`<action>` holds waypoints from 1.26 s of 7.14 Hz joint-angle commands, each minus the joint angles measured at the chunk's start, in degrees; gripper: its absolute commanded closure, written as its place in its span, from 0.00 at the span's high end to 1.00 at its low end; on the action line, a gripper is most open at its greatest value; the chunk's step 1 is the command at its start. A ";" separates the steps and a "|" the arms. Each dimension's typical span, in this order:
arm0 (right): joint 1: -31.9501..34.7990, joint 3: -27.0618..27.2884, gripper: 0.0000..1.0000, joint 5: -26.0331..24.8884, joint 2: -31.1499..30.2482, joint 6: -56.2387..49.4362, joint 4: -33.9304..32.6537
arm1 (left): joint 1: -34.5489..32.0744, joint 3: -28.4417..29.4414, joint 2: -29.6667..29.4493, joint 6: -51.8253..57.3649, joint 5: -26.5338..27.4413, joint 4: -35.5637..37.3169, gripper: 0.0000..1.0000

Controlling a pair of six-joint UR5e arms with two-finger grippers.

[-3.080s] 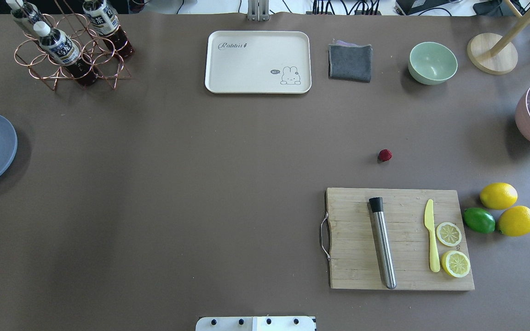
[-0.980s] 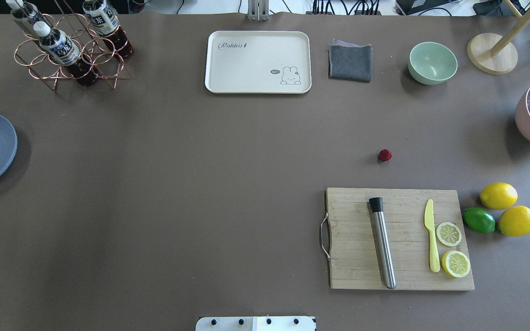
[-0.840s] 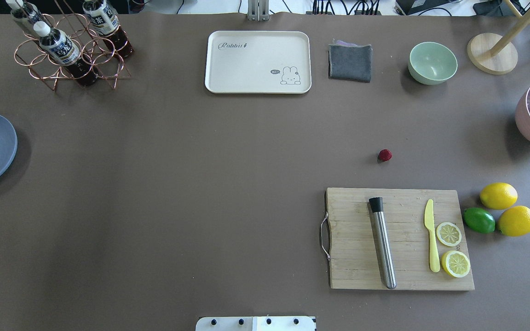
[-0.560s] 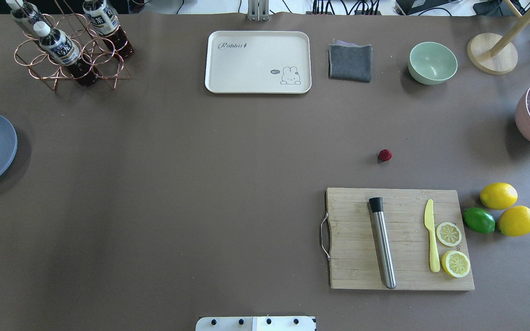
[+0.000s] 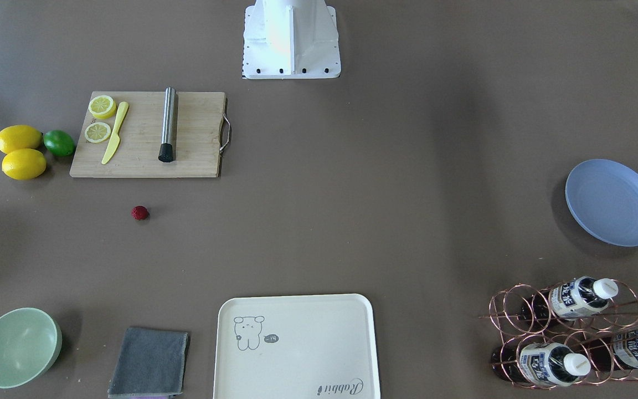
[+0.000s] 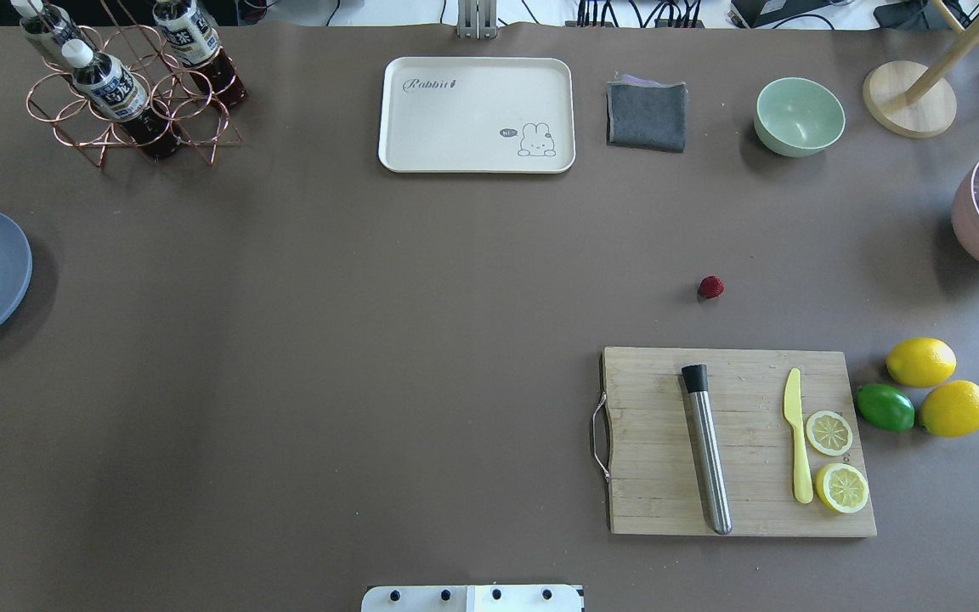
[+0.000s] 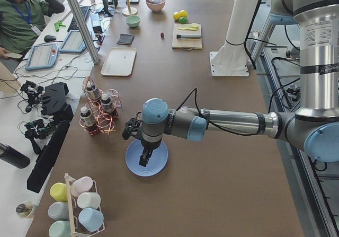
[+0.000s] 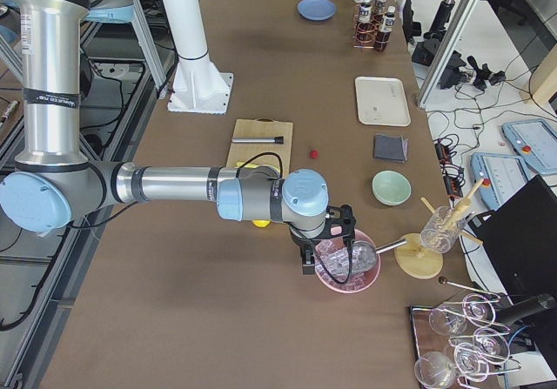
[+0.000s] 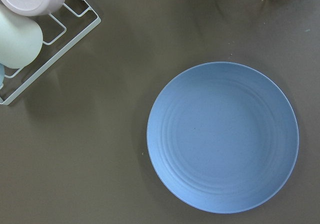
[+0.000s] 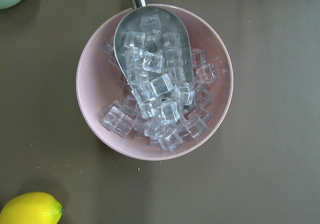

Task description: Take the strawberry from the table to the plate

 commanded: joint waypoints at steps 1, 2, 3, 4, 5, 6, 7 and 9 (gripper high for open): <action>-0.01 0.10 1.00 -0.08 -0.07 -0.15 0.00 | -0.21 0.67 0.00 -0.18 -1.64 -0.48 0.98; -0.01 0.11 1.00 0.01 0.02 -0.15 0.09 | -0.21 0.85 -0.44 -0.19 -4.26 -0.83 0.98; -0.01 0.02 1.00 -0.08 0.28 -0.15 0.09 | -0.21 1.98 -1.48 -0.19 -4.20 -0.83 0.98; -0.09 -0.07 1.00 -0.17 0.37 -0.23 0.09 | -0.30 2.34 -0.97 -0.10 -4.55 -1.27 0.98; -0.18 0.02 1.00 -0.08 0.37 -0.32 0.18 | -0.38 2.34 -0.62 0.51 -4.55 -1.62 0.98; -0.44 0.02 1.00 0.09 0.46 -0.32 0.18 | -0.56 3.13 -0.01 0.43 -4.55 -4.32 0.98; -1.66 0.02 1.00 0.10 0.81 -0.15 0.18 | -0.65 5.57 0.09 0.43 -4.47 -6.78 0.98; -5.08 0.02 1.00 0.01 3.08 0.29 0.09 | -0.65 14.16 -0.44 0.25 -4.46 -16.86 0.98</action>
